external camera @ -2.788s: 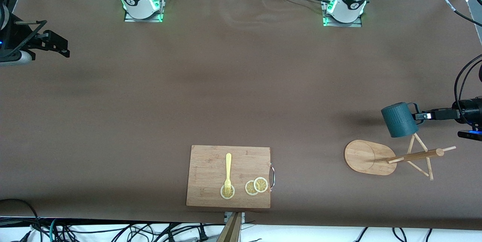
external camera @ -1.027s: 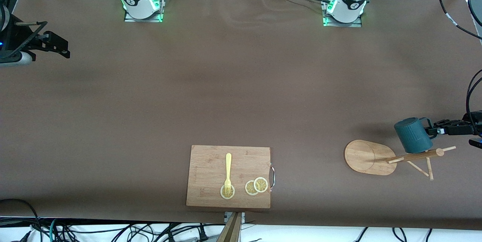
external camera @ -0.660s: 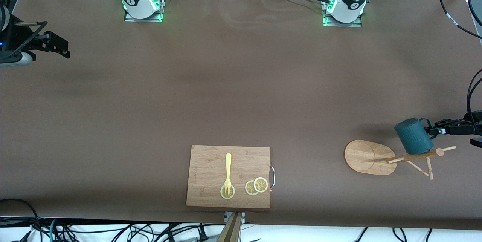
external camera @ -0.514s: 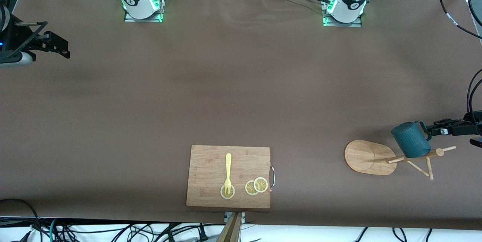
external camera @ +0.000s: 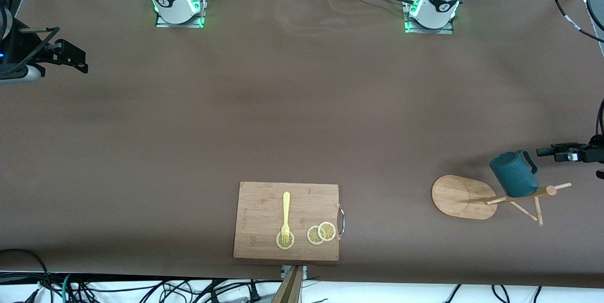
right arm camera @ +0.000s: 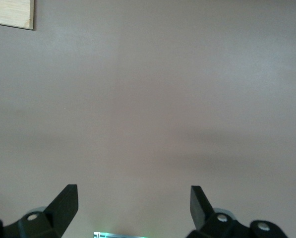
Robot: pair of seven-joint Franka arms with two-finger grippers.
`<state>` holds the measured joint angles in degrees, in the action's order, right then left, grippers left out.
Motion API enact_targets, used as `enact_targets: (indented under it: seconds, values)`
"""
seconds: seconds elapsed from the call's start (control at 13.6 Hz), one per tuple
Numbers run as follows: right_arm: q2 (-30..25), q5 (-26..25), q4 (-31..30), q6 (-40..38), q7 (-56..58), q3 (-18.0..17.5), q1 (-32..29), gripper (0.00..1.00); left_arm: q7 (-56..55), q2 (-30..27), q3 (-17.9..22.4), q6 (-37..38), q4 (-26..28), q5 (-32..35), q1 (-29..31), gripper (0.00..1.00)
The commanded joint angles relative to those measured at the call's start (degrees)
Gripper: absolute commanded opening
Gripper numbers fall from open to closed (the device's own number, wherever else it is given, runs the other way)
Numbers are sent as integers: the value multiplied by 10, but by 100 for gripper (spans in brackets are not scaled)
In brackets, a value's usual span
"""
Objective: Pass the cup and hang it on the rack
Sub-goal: 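Lower the mug handle onto a rack peg with the left gripper, then open the left gripper and raise it away from the rack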
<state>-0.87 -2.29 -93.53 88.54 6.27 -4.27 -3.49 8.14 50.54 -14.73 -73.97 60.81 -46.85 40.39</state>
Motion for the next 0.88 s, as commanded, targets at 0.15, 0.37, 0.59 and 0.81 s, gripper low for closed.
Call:
enact_targets:
  seconds: [0.15, 0.37, 0.59, 0.81]
  values:
    - [6, 3, 13, -4, 9, -2, -3, 100, -6, -68, 0, 69, -38, 126, -42, 100]
    - [6, 3, 13, -4, 9, -2, -3, 100, -10, -138, -4, 93, -35, 219, -96, 100]
    - [6, 3, 13, -4, 9, -2, -3, 100, -14, -183, -4, 94, -32, 326, -178, 100]
    - [6, 3, 13, -4, 9, -2, -3, 100, -47, -203, -4, 86, -32, 443, -282, 100]
